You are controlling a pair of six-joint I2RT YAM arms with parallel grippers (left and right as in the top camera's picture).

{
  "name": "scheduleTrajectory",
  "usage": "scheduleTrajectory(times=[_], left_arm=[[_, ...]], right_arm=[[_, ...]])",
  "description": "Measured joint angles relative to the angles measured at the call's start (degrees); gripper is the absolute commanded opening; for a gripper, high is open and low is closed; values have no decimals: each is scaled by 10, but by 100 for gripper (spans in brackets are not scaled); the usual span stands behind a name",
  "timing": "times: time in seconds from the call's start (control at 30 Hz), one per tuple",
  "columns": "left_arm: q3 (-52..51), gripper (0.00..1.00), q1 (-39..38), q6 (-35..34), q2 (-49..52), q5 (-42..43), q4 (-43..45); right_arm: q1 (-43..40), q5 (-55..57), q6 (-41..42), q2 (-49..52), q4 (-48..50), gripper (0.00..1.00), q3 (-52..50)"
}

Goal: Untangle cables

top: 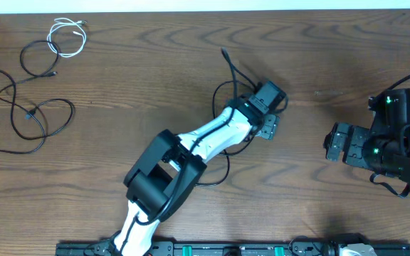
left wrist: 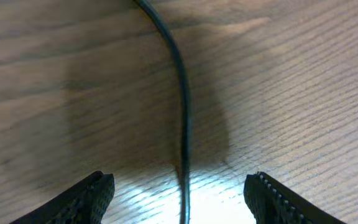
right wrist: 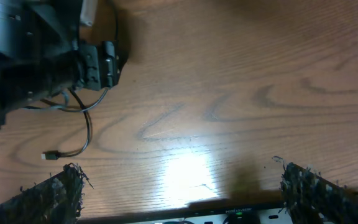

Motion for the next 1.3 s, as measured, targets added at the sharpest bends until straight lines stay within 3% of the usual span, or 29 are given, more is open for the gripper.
scheduleTrajectory(times=[0.23, 0.27, 0.47, 0.9, 1.2, 1.27, 1.3], left_arm=[[0, 9, -2, 2, 19, -17, 2], [0, 8, -2, 4, 19, -18, -1], [8, 8, -2, 3, 19, -22, -43], [14, 7, -2, -28, 17, -23, -372], [2, 8, -2, -63, -3, 5, -382], [0, 29, -1, -65, -28, 7, -357], [0, 50, 2, -69, -44, 8, -340]], right_arm=[[0, 0, 0, 0, 0, 99, 0], [0, 0, 0, 0, 0, 99, 0], [0, 0, 0, 0, 0, 99, 0], [0, 0, 0, 0, 0, 99, 0], [0, 0, 0, 0, 0, 99, 0], [0, 0, 0, 0, 0, 99, 0], [0, 0, 0, 0, 0, 99, 0]])
